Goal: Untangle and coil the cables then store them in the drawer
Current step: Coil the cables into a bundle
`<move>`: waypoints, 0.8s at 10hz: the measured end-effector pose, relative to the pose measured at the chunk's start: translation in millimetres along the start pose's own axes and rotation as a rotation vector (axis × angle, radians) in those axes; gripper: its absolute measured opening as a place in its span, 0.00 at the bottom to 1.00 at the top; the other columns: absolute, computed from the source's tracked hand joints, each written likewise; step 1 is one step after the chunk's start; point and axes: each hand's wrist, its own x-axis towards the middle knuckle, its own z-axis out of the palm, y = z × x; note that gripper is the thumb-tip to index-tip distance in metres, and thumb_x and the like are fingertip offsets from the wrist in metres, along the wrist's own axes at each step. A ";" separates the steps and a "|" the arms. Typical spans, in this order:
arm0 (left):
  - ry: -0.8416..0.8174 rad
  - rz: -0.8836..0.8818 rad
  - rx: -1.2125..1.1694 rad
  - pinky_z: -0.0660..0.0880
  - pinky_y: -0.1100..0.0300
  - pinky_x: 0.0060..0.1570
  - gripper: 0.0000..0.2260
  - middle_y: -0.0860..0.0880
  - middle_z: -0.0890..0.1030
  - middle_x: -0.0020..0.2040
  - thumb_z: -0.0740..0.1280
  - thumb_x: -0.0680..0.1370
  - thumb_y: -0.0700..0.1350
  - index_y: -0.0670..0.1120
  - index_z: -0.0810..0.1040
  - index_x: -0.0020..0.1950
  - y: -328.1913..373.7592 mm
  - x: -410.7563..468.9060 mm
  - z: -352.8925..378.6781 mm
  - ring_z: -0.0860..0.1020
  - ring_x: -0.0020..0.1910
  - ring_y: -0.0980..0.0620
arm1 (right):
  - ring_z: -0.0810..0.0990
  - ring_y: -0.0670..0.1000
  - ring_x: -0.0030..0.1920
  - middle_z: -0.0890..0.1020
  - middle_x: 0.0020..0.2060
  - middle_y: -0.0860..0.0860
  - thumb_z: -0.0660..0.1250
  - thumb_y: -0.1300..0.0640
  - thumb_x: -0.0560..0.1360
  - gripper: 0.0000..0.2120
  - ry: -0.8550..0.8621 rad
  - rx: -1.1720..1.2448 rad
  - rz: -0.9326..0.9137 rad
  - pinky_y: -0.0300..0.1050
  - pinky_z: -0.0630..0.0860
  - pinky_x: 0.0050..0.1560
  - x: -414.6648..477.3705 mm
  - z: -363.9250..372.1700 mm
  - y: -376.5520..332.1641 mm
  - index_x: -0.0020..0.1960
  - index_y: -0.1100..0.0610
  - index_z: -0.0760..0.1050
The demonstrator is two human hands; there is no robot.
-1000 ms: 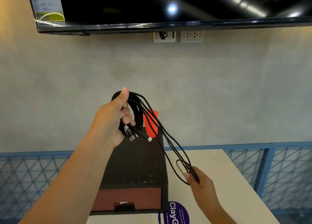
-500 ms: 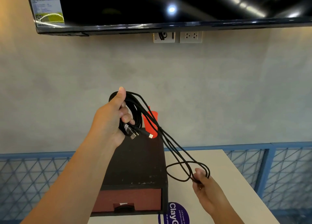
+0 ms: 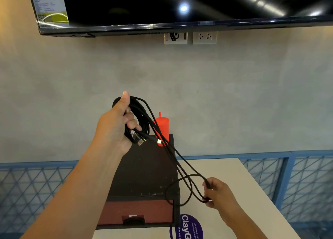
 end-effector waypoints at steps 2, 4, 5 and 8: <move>0.028 -0.016 -0.050 0.64 0.61 0.30 0.19 0.55 0.60 0.19 0.66 0.76 0.54 0.49 0.65 0.29 2.7 1.5 -5.6 0.61 0.17 0.57 | 0.77 0.49 0.34 0.77 0.33 0.55 0.61 0.65 0.77 0.08 -0.003 0.521 0.086 0.37 0.77 0.30 6.0 -13.9 -0.3 0.39 0.59 0.71; 0.031 -0.048 -0.104 0.63 0.62 0.30 0.19 0.55 0.60 0.19 0.66 0.76 0.55 0.49 0.66 0.29 -0.5 1.5 -9.0 0.60 0.17 0.58 | 0.81 0.49 0.23 0.78 0.23 0.55 0.58 0.65 0.79 0.09 0.175 1.003 0.273 0.38 0.78 0.23 13.5 -17.9 16.1 0.40 0.63 0.70; 0.020 -0.044 -0.103 0.64 0.61 0.30 0.19 0.55 0.60 0.19 0.66 0.75 0.55 0.49 0.66 0.28 -2.9 -0.4 -5.6 0.60 0.17 0.57 | 0.78 0.55 0.30 0.74 0.33 0.60 0.56 0.71 0.77 0.08 0.265 0.916 0.350 0.39 0.78 0.24 21.0 -16.7 29.4 0.40 0.67 0.69; 0.002 -0.035 -0.108 0.63 0.62 0.31 0.20 0.55 0.61 0.19 0.66 0.75 0.56 0.49 0.67 0.27 5.7 1.3 -8.2 0.61 0.17 0.58 | 0.68 0.47 0.29 0.72 0.30 0.52 0.60 0.58 0.76 0.13 0.422 0.486 0.386 0.28 0.70 0.28 31.6 -37.8 76.4 0.32 0.55 0.69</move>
